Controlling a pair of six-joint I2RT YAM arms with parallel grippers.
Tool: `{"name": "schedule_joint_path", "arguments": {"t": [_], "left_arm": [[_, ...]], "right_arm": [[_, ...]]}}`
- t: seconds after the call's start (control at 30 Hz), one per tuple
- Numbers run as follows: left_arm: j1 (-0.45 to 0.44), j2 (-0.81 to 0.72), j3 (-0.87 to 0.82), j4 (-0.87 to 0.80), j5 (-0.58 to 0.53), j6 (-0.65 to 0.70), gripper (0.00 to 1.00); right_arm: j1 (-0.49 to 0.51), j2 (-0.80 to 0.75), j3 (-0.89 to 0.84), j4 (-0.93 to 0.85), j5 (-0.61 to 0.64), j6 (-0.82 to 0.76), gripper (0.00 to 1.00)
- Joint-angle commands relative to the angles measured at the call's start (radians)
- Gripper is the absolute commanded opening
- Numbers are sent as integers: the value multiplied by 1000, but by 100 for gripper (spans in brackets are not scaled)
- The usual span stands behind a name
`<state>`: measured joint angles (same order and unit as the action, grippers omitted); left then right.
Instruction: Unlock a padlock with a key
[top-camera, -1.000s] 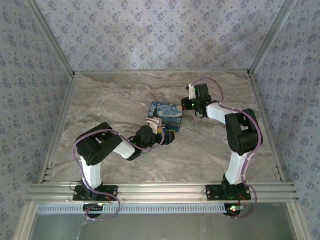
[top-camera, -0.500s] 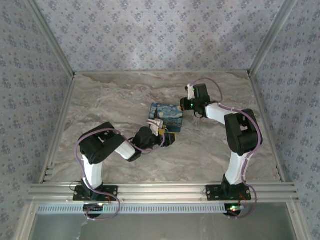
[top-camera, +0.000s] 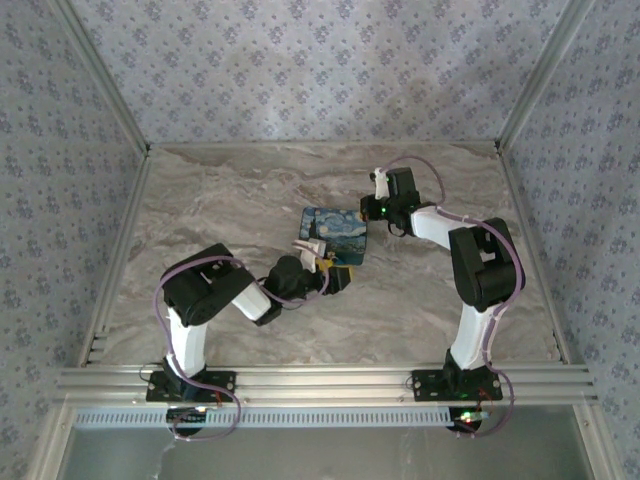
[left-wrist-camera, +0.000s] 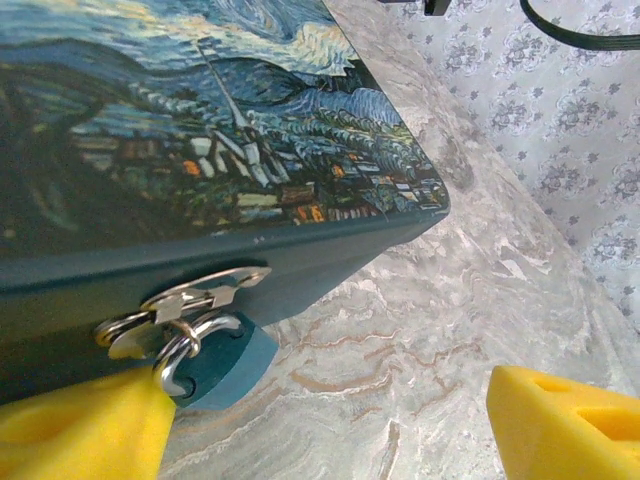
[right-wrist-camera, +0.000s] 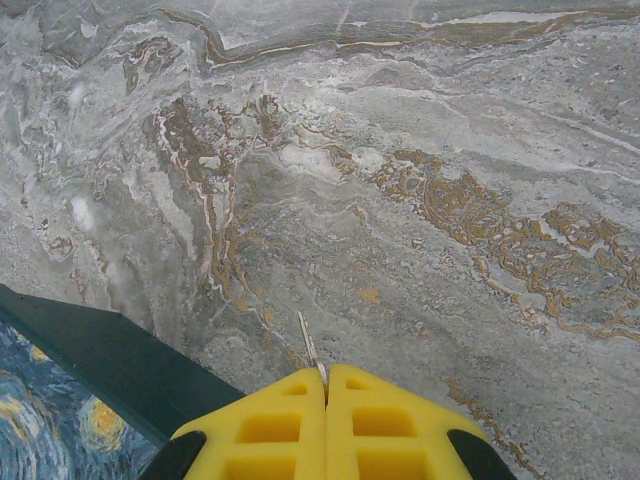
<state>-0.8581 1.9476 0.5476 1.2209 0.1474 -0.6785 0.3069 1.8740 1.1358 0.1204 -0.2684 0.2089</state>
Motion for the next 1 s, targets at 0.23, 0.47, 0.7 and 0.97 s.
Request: {"name": "schedule_joint_path", "arguments": {"t": [0.23, 0.47, 0.7, 0.97], "left_arm": [[3, 20, -32, 104, 82, -38, 75], [3, 29, -13, 85, 84, -42, 76], [3, 60, 22, 60, 73, -54, 80], [-1, 105, 58, 69, 92, -80, 80]], "right_arm": [[8, -19, 15, -12, 6, -16, 0], [14, -18, 15, -11, 5, -13, 0], [19, -19, 10, -10, 5, -14, 0], [23, -21, 7, -3, 2, -10, 0]]}}
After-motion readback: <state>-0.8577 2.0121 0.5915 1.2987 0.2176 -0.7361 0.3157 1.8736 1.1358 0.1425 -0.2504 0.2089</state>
